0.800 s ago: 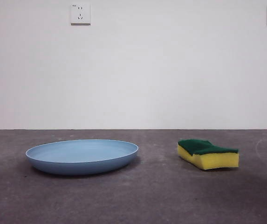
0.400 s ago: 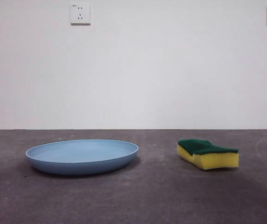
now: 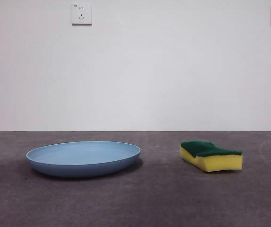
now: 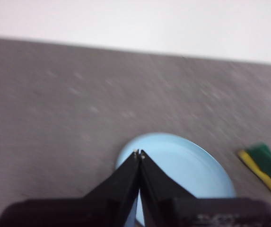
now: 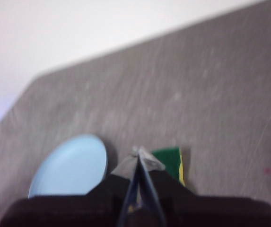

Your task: Pick up the plate,pick up the cloth,clean the plate with the cloth

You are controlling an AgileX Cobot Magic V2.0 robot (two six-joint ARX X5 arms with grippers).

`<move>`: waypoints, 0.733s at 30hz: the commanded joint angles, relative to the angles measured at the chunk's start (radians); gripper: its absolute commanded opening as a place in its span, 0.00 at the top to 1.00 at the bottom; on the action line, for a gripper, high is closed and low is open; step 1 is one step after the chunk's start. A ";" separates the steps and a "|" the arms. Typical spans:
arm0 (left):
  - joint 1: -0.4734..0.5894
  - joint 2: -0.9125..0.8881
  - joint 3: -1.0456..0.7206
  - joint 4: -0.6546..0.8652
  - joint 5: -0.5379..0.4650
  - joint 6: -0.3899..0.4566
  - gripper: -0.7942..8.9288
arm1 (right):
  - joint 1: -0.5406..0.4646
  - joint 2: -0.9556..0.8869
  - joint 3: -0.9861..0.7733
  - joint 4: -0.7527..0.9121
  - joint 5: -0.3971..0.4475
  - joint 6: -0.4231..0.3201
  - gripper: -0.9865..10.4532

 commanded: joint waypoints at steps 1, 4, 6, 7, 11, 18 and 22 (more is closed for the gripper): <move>0.002 0.129 0.079 -0.046 0.120 -0.002 0.92 | -0.001 0.130 0.114 -0.151 -0.028 -0.152 0.92; 0.002 0.241 0.145 -0.090 0.235 -0.002 0.92 | -0.002 0.254 0.224 -0.327 -0.023 -0.247 0.91; 0.002 0.296 0.176 -0.113 0.286 -0.003 0.92 | -0.002 0.315 0.270 -0.386 -0.023 -0.271 0.91; 0.002 0.326 0.190 -0.114 0.307 -0.003 0.92 | -0.002 0.348 0.291 -0.403 -0.022 -0.271 0.90; 0.001 0.378 0.202 -0.108 0.328 -0.004 0.91 | -0.002 0.401 0.321 -0.406 -0.022 -0.272 0.73; 0.001 0.422 0.208 -0.077 0.245 -0.030 0.44 | -0.002 0.406 0.323 -0.381 -0.020 -0.267 0.50; 0.000 0.592 0.305 -0.112 0.196 -0.024 0.44 | 0.003 0.406 0.323 -0.359 -0.021 -0.267 0.50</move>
